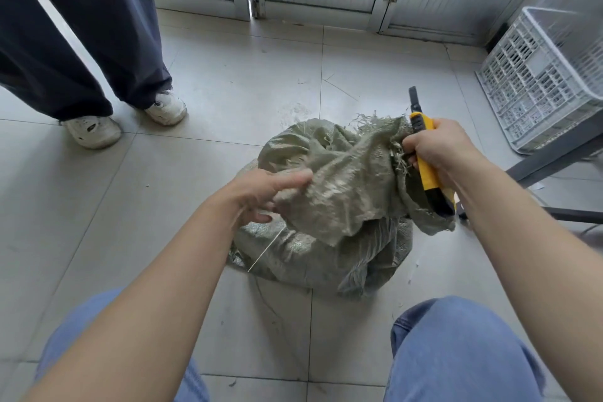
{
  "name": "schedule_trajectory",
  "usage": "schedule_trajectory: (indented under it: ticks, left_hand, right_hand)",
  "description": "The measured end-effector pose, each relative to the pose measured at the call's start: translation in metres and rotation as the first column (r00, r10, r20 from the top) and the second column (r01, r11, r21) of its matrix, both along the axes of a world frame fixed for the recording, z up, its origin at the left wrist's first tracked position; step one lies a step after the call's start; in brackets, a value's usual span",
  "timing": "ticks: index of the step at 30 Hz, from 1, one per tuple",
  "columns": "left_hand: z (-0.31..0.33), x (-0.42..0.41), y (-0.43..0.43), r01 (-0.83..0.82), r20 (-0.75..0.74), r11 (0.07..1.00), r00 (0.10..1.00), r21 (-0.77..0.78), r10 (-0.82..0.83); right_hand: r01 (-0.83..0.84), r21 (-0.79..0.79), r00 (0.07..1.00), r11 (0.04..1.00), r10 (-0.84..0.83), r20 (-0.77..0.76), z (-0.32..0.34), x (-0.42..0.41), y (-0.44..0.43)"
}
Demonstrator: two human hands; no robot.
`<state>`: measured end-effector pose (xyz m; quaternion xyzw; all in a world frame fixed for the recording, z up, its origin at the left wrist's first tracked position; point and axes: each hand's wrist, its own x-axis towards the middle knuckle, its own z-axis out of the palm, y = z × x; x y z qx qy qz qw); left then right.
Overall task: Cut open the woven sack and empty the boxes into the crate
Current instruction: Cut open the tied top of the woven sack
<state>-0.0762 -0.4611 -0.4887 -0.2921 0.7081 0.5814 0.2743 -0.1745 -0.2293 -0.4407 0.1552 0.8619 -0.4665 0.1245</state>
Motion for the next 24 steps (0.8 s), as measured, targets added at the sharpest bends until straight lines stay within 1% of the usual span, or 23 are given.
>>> schedule_trajectory:
  ticks: [2,3,6,8,9,10,11,13,14,15,16,18,19,20,22,24]
  left_hand:
    - [-0.001,-0.001,0.007,0.06,-0.076,0.998,0.995,0.022,-0.058]
    - [0.001,-0.002,0.011,0.047,-0.123,0.999,0.991,0.015,-0.045]
    - [0.011,-0.005,0.019,-0.009,-0.227,1.0,0.974,0.015,0.012]
    - [0.015,-0.007,0.023,-0.022,-0.261,1.0,0.965,-0.002,0.02]
    - [0.016,-0.008,0.025,-0.033,-0.277,0.999,0.96,-0.005,0.03]
    - [0.018,-0.009,0.027,-0.051,-0.294,0.999,0.955,0.005,0.05]
    - [0.02,-0.01,0.029,-0.08,-0.318,0.996,0.944,0.027,0.084]
    - [0.023,-0.012,0.032,-0.142,-0.39,0.989,0.908,0.051,0.151]
    - [0.026,-0.013,0.033,-0.165,-0.42,0.985,0.891,0.056,0.173]
    - [0.027,-0.014,0.034,-0.188,-0.443,0.978,0.872,0.094,0.21]
    - [0.029,-0.015,0.034,-0.21,-0.452,0.963,0.851,0.172,0.266]
    - [0.032,-0.014,0.033,-0.237,-0.452,0.914,0.81,0.329,0.373]
    - [0.032,-0.014,0.032,-0.235,-0.455,0.904,0.801,0.356,0.388]
    - [0.033,-0.013,0.03,-0.208,-0.46,0.91,0.809,0.359,0.366]
    - [0.031,-0.01,0.027,-0.088,-0.447,0.938,0.862,0.335,0.241]
    - [0.029,-0.006,0.028,0.047,-0.419,0.925,0.899,0.376,0.124]
  right_hand:
    - [0.04,0.092,0.998,0.995,-0.035,-0.053,-0.002,-0.002,0.002]
    - [0.044,0.166,0.996,0.985,-0.03,-0.087,0.0,-0.002,0.002]
    - [0.022,0.345,0.983,0.938,0.043,-0.18,0.02,0.003,-0.008]
    - [-0.001,0.395,0.96,0.919,0.111,-0.255,0.039,0.011,-0.021]
    - [-0.042,0.381,0.945,0.924,0.16,-0.284,0.048,0.016,-0.029]
    - [-0.111,0.332,0.933,0.937,0.213,-0.29,0.056,0.024,-0.037]
    - [-0.202,0.257,0.93,0.945,0.267,-0.254,0.061,0.032,-0.044]
    - [-0.396,0.102,0.913,0.913,0.403,-0.069,0.063,0.046,-0.055]
    - [-0.464,0.068,0.886,0.883,0.462,0.039,0.06,0.051,-0.058]
    - [-0.51,0.069,0.857,0.858,0.499,0.128,0.053,0.054,-0.06]
    - [-0.529,0.095,0.842,0.843,0.509,0.179,0.045,0.055,-0.06]
    - [-0.505,0.135,0.856,0.852,0.476,0.201,0.029,0.053,-0.055]
    - [-0.477,0.127,0.871,0.87,0.449,0.199,0.024,0.051,-0.051]
    - [-0.448,0.111,0.885,0.887,0.423,0.193,0.022,0.049,-0.046]
    - [-0.4,0.083,0.908,0.913,0.382,0.172,0.019,0.045,-0.037]
    - [-0.357,0.055,0.927,0.932,0.347,0.143,0.019,0.043,-0.029]
